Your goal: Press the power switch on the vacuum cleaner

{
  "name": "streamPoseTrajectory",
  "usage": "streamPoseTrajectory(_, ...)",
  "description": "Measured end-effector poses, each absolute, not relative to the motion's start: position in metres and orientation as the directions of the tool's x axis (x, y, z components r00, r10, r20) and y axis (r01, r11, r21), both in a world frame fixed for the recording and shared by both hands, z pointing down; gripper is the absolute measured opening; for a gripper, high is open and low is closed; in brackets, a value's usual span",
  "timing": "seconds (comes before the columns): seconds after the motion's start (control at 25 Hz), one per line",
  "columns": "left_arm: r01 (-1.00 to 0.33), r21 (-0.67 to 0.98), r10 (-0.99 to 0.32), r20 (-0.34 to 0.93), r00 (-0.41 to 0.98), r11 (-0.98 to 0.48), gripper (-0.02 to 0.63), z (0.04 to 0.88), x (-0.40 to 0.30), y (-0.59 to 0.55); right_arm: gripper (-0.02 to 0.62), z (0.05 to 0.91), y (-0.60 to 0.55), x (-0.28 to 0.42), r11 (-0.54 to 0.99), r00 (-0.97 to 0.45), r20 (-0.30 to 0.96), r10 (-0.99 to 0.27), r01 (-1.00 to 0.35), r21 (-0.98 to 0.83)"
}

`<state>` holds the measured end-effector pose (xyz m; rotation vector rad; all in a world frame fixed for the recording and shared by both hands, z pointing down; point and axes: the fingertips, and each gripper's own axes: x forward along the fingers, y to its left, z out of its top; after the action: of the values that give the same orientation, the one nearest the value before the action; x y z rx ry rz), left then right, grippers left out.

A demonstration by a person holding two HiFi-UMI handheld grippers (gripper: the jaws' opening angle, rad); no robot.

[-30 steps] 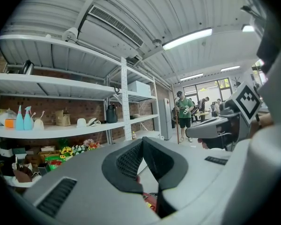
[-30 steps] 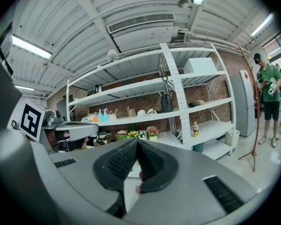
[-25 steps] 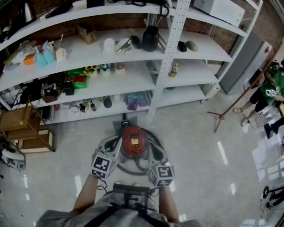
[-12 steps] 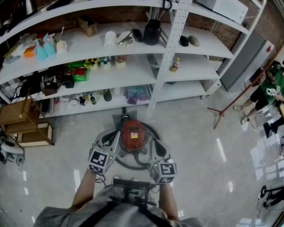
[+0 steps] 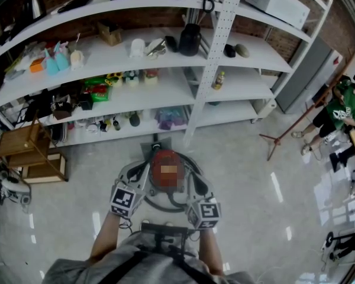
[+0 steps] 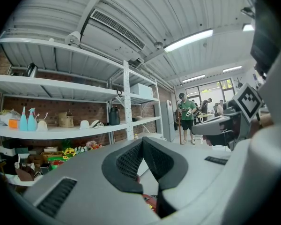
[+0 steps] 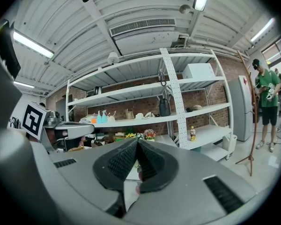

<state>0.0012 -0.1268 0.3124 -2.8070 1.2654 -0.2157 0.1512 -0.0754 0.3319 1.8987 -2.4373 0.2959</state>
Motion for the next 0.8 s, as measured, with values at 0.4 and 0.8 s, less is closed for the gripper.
streamPoseTrajectory(0.4,-0.744,-0.103,-0.751,0.102,0.652,-0.66,0.008,0.311,0.0,-0.127,0.011,0.328,-0.075,0.146,0.239,-0.257,0.155,-0.954,-0.963,-0.125)
streamPoseTrajectory(0.8,-0.745,-0.102,-0.751,0.098,0.652,-0.66,0.008,0.311,-0.004,-0.126,0.011,0.332,-0.074,0.141,0.242,-0.259,0.156,-0.953,-0.963,-0.122)
